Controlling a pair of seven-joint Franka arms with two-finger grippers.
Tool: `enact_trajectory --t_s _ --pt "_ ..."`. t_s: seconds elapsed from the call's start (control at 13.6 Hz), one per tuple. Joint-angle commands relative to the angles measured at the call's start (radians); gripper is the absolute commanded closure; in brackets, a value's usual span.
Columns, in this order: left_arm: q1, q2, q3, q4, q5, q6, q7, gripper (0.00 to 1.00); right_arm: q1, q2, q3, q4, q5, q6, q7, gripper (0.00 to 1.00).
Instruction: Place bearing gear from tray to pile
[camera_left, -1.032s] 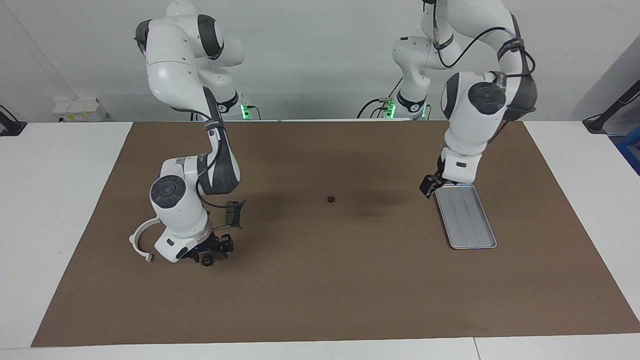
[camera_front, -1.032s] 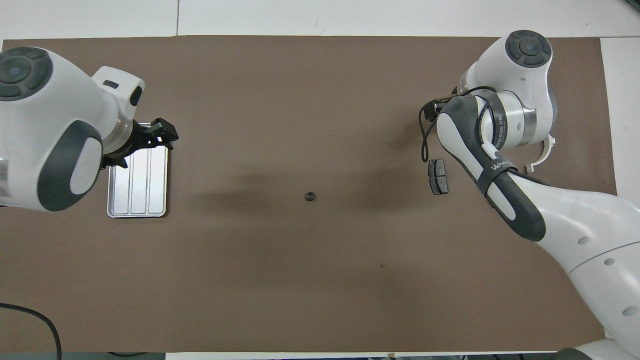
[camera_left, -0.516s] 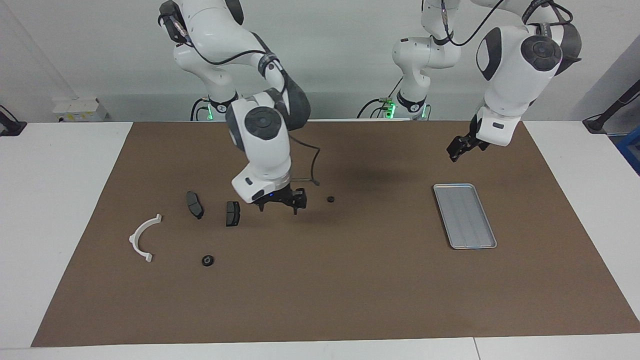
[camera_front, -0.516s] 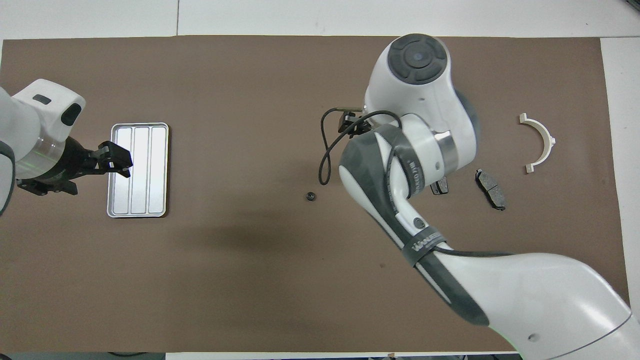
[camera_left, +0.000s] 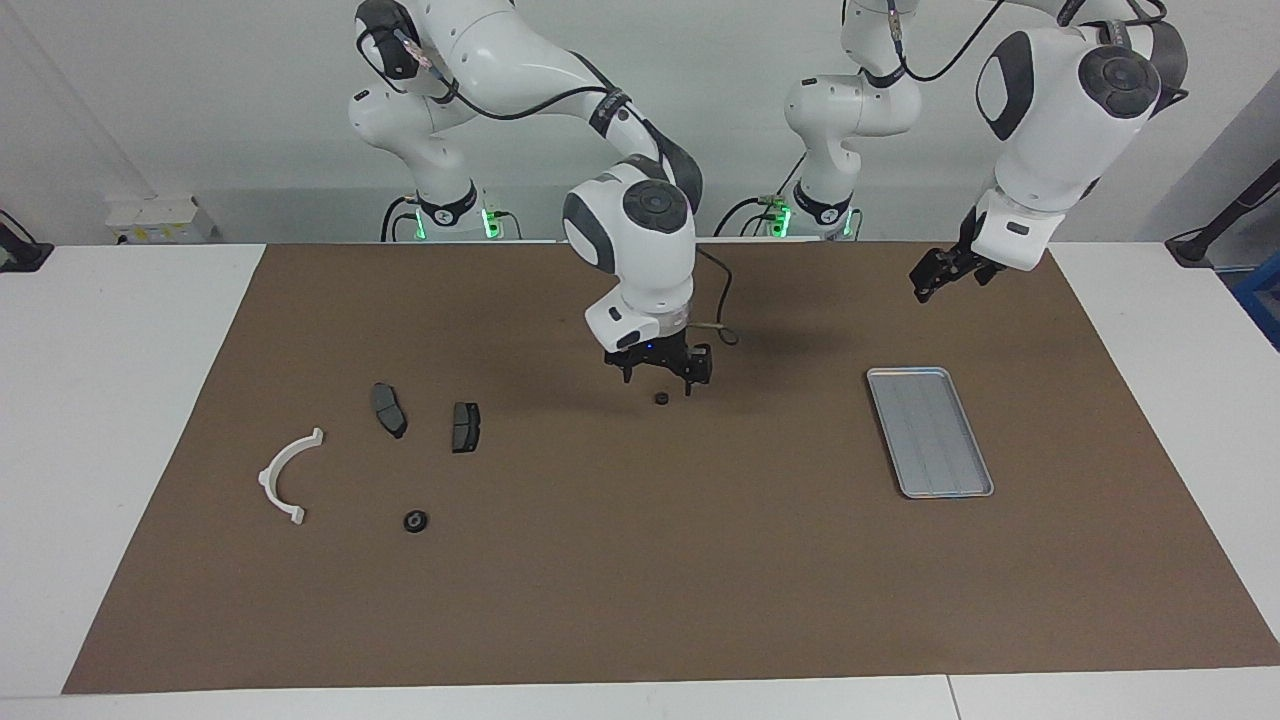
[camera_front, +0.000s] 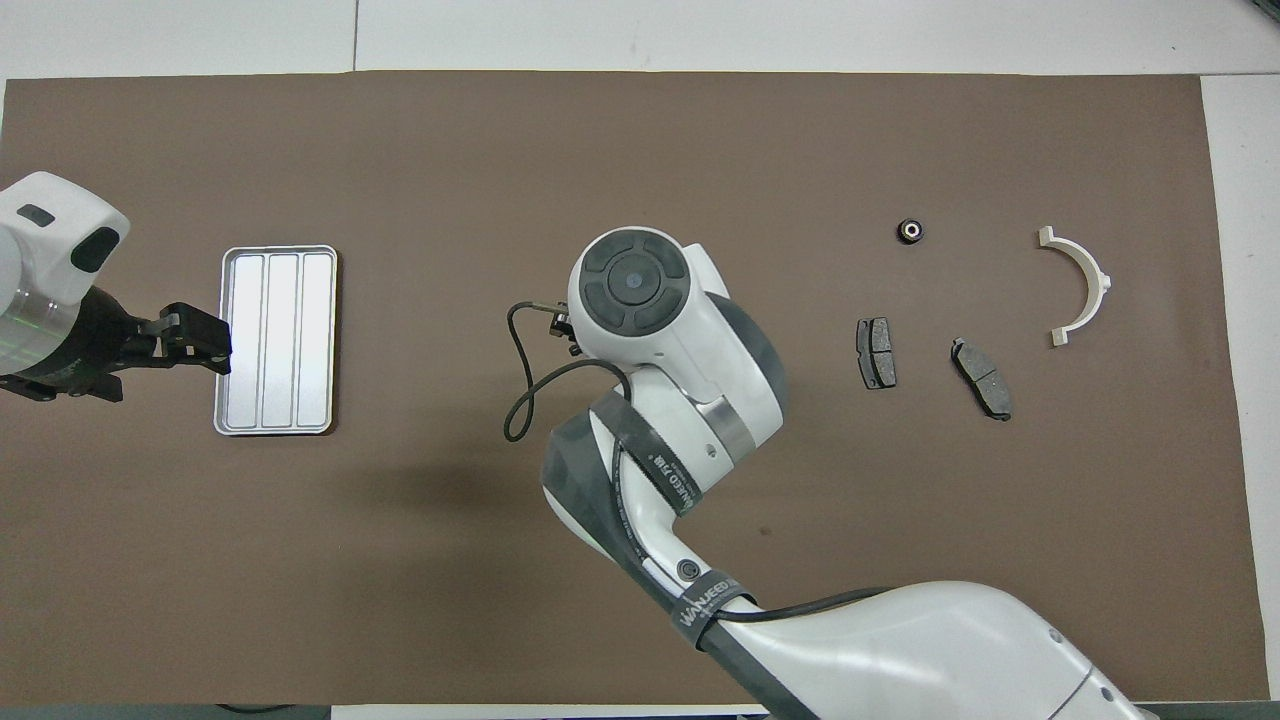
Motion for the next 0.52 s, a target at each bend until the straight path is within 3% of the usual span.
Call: enact_trajectory --t_s 0.0,0.44 --pt "0.044 -0.028 -0.022 -0.043 -0.017 0.063 0.039 0.0 0.031 0.006 -0.005 -0.067 -0.004 0.073 0.052 0.0" --pt "0.059 0.005 -0.022 -0.039 -0.039 0.132 0.102 0.0 -0.002 0.008 -0.006 -0.164 -0.023 0.186 0.018 0.0"
